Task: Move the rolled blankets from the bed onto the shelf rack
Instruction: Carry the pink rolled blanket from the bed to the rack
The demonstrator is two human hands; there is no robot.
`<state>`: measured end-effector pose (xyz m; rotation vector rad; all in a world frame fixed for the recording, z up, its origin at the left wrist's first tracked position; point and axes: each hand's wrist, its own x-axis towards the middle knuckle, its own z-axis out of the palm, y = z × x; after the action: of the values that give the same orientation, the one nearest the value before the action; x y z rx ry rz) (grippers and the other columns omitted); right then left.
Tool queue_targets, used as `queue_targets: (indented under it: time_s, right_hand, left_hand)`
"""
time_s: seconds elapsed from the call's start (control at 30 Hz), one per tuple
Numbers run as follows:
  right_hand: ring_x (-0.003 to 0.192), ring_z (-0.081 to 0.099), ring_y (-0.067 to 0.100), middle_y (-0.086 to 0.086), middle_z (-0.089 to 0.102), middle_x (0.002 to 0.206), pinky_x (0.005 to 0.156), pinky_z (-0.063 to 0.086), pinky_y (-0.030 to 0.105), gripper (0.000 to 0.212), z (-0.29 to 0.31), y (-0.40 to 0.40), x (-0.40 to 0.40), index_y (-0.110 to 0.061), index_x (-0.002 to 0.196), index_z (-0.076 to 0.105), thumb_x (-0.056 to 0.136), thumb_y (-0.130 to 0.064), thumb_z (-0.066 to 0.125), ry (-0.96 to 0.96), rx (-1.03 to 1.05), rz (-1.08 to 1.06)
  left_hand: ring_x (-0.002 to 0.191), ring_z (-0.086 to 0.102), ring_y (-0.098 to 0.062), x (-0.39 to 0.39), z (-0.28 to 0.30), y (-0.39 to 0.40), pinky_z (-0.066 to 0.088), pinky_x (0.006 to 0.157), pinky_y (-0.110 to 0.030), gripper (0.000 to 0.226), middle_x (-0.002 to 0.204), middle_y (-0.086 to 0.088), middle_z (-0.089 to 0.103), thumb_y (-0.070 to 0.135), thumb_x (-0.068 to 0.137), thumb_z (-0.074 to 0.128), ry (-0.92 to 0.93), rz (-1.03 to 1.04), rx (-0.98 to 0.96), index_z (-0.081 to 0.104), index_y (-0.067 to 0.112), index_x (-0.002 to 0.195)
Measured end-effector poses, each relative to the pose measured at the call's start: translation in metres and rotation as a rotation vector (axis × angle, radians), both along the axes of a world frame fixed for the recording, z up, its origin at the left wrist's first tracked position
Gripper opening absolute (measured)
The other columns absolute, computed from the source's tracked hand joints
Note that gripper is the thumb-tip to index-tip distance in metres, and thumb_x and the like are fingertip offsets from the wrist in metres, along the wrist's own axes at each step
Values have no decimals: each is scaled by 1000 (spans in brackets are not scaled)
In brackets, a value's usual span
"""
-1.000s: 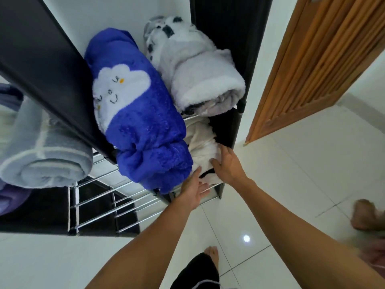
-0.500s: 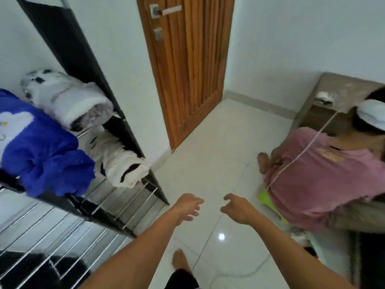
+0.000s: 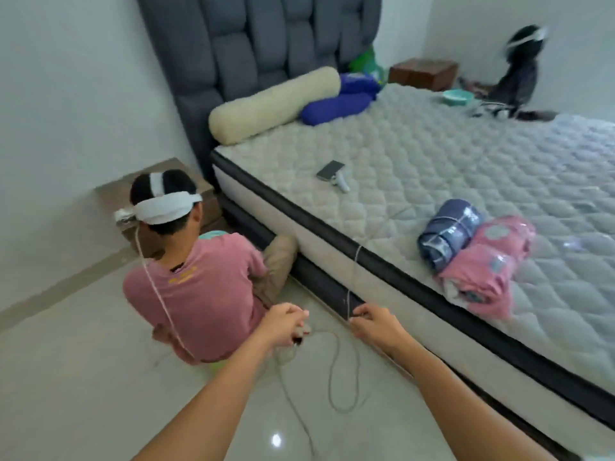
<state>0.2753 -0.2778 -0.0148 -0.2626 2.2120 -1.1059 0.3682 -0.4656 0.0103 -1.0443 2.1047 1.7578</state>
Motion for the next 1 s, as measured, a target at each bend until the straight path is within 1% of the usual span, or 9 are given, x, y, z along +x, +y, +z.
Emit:
queue_targets:
  time_s: [0.1, 0.2, 0.37, 0.47, 0.53, 0.67, 0.8, 0.9, 1.0]
  right_hand:
    - [69, 62, 19, 5, 67, 80, 67, 51, 35, 7, -8, 73, -7, -20, 89, 59, 83, -23, 62, -63, -9, -282]
    - [63, 58, 16, 7, 63, 80, 55, 44, 25, 15, -10, 138, -10, -7, 102, 57, 88, -13, 57, -124, -59, -556]
    - [65, 55, 17, 9, 59, 80, 55, 41, 25, 19, -38, 195, -20, -1, 108, 57, 94, -12, 51, -202, -180, -896]
    - [65, 54, 16, 10, 58, 80, 53, 41, 26, 24, -55, 200, -48, 0, 111, 57, 91, -14, 56, -259, -207, -938]
    - [70, 55, 17, 12, 60, 87, 58, 44, 29, 25, -64, 207, -79, -3, 110, 58, 88, -15, 60, -220, -223, -974]
    - [91, 59, 24, 10, 65, 100, 83, 49, 38, 28, -69, 238, -165, -11, 109, 56, 85, -25, 63, -76, -119, -944]
    - [100, 52, 22, 8, 56, 112, 84, 41, 32, 51, -67, 267, -243, -4, 126, 50, 84, -27, 66, -18, -44, -869]
    - [116, 53, 31, 16, 55, 127, 92, 43, 36, 68, -71, 285, -303, 0, 132, 45, 79, -33, 72, -116, -41, -915]
    - [120, 51, 33, 18, 52, 131, 96, 45, 41, 78, -82, 296, -346, 1, 130, 41, 73, -38, 77, -273, -74, -948]
  left_hand:
    - [53, 51, -8, -42, -11, 48, 33, 45, -18, 18, 73, 0, 55, 20, 94, 56, -4, -150, 67, 51, 19, 77]
    - [58, 53, -9, -67, -20, 104, 36, 53, -21, 18, 75, 3, 55, 25, 94, 56, -62, -315, 124, 48, 21, 78]
    - [69, 58, -14, -114, -28, 170, 42, 61, -25, 17, 86, 0, 58, 31, 92, 59, -111, -483, 126, 50, 20, 82]
    - [78, 59, -18, -154, -29, 200, 44, 63, -26, 15, 91, -1, 56, 32, 92, 58, -124, -523, 126, 51, 19, 88]
    - [78, 58, -17, -189, -34, 216, 45, 64, -26, 14, 90, 0, 54, 31, 93, 58, -145, -518, 147, 51, 19, 90]
    - [73, 56, -14, -272, -49, 249, 45, 64, -29, 12, 91, -3, 52, 27, 93, 58, -186, -336, 248, 52, 18, 89]
    - [86, 54, -18, -332, -60, 288, 45, 72, -35, 15, 95, -4, 53, 25, 92, 60, -258, -227, 299, 52, 17, 101]
    - [94, 52, -19, -369, -64, 306, 45, 79, -38, 35, 107, -5, 55, 26, 87, 67, -261, -199, 301, 50, 13, 115]
    - [102, 51, -20, -389, -68, 314, 46, 85, -39, 55, 122, -7, 52, 27, 85, 70, -324, -187, 271, 42, 14, 130]
